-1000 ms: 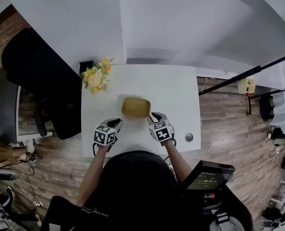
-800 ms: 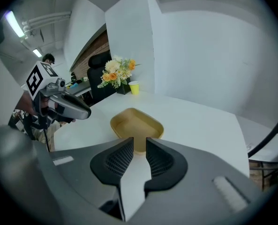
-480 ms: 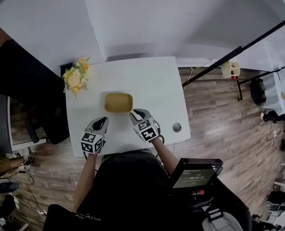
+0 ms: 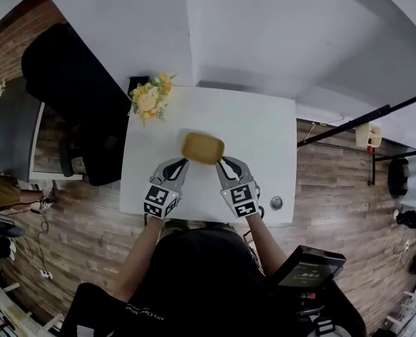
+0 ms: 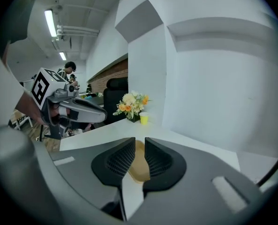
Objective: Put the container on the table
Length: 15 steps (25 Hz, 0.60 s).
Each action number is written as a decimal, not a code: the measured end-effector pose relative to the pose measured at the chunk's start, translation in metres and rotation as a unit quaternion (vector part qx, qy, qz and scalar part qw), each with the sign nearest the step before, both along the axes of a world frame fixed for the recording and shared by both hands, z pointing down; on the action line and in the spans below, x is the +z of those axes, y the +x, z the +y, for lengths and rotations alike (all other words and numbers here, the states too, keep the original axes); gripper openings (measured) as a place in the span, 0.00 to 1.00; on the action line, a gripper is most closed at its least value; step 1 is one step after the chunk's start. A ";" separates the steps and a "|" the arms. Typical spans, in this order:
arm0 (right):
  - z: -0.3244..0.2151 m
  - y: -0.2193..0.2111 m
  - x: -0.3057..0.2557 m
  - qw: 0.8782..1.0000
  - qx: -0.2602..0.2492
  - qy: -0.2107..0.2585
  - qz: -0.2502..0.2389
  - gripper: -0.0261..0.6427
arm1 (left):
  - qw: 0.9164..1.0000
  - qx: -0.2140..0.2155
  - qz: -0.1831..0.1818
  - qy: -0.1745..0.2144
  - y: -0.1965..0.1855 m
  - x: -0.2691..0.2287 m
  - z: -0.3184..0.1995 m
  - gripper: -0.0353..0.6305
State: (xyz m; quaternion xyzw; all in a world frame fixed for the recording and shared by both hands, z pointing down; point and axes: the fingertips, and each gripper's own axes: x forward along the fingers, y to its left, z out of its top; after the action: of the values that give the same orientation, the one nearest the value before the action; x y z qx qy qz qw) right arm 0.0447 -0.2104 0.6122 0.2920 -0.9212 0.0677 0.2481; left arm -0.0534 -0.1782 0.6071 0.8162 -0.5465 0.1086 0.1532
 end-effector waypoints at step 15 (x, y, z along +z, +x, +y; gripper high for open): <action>-0.001 -0.061 -0.179 0.979 0.003 0.154 -0.133 0.07 | 0.977 0.035 -0.017 0.209 -0.007 -0.180 -0.027 0.07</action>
State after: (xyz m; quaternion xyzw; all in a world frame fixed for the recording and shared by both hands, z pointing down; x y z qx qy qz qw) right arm -0.0158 -0.2113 0.4328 0.3175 -0.9446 -0.0365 0.0749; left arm -0.0601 -0.2051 0.4274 0.8469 -0.5306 0.0117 -0.0338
